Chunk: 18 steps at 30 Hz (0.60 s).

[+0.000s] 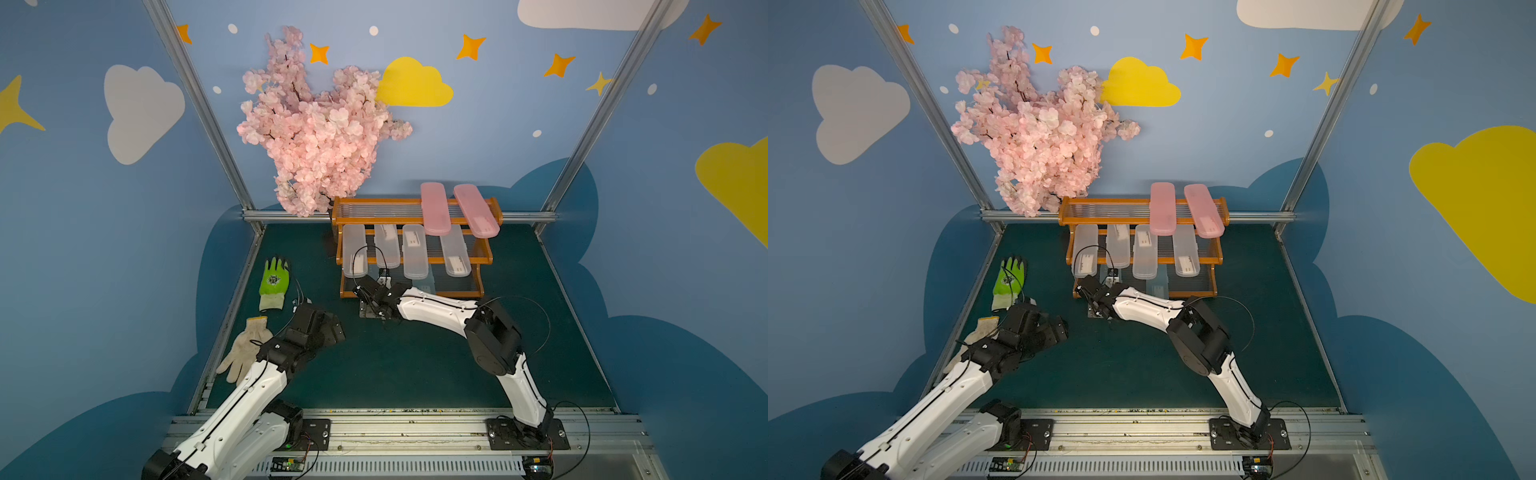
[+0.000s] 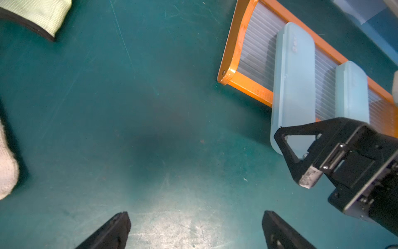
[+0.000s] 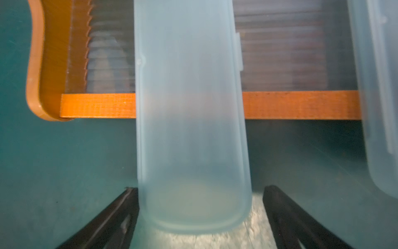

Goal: Place the pencil cases on the shelf according to color
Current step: Place the pencil case on the shelf.

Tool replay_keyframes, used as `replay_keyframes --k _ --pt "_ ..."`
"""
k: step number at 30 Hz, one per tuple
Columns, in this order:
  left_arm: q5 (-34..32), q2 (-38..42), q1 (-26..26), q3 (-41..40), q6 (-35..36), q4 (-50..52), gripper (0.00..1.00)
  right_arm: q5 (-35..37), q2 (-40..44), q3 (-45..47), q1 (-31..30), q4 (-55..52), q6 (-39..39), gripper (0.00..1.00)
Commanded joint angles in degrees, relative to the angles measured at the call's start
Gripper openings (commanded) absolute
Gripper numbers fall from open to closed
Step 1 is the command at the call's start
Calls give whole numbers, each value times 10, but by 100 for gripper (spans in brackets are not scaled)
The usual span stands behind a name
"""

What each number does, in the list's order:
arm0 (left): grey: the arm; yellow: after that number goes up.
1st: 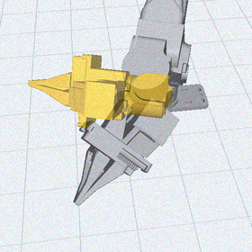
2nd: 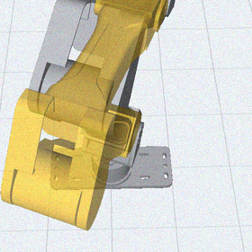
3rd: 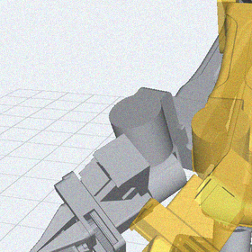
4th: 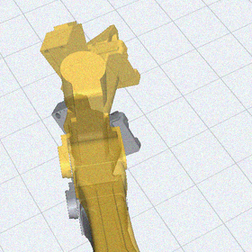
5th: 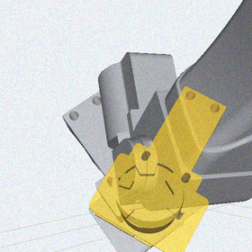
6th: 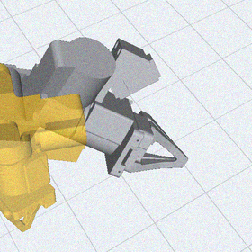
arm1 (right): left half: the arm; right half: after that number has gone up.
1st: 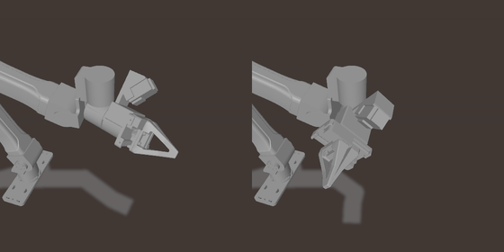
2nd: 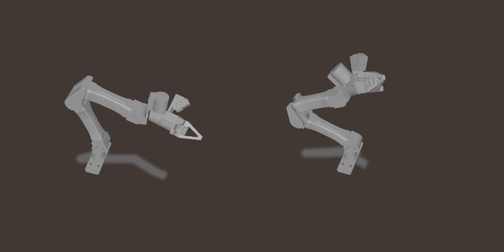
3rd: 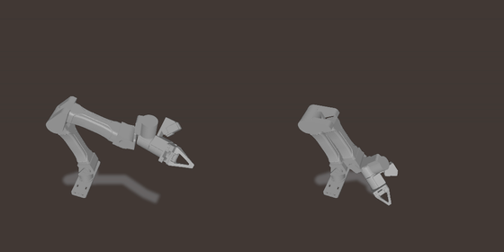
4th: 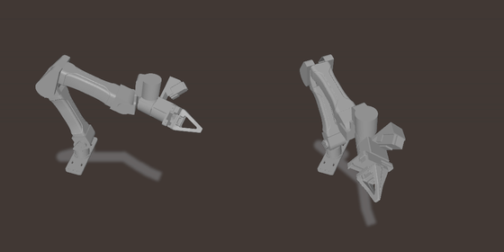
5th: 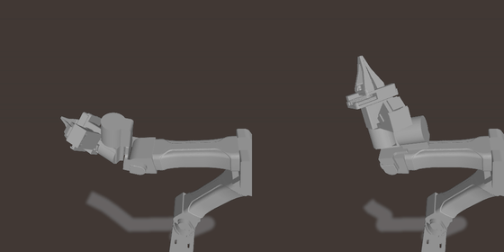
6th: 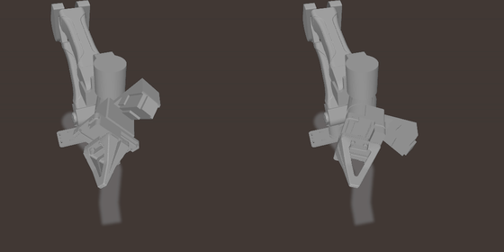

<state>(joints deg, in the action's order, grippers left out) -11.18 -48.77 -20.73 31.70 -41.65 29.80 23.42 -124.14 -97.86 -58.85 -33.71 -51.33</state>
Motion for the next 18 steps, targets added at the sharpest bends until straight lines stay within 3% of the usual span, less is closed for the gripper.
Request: replay_keyframes --k 1,5,14,18 --pt "8 19 2 4 0 34 100 12 63 19 -10 -30 -11 95" --pt "27 40 1 1 4 42 100 18 90 62 -16 -28 -14 89" --pt "52 71 1 -15 -6 49 100 -16 90 118 -25 15 6 45" --pt "56 66 1 -6 -3 57 100 -18 48 109 -25 58 2 36"
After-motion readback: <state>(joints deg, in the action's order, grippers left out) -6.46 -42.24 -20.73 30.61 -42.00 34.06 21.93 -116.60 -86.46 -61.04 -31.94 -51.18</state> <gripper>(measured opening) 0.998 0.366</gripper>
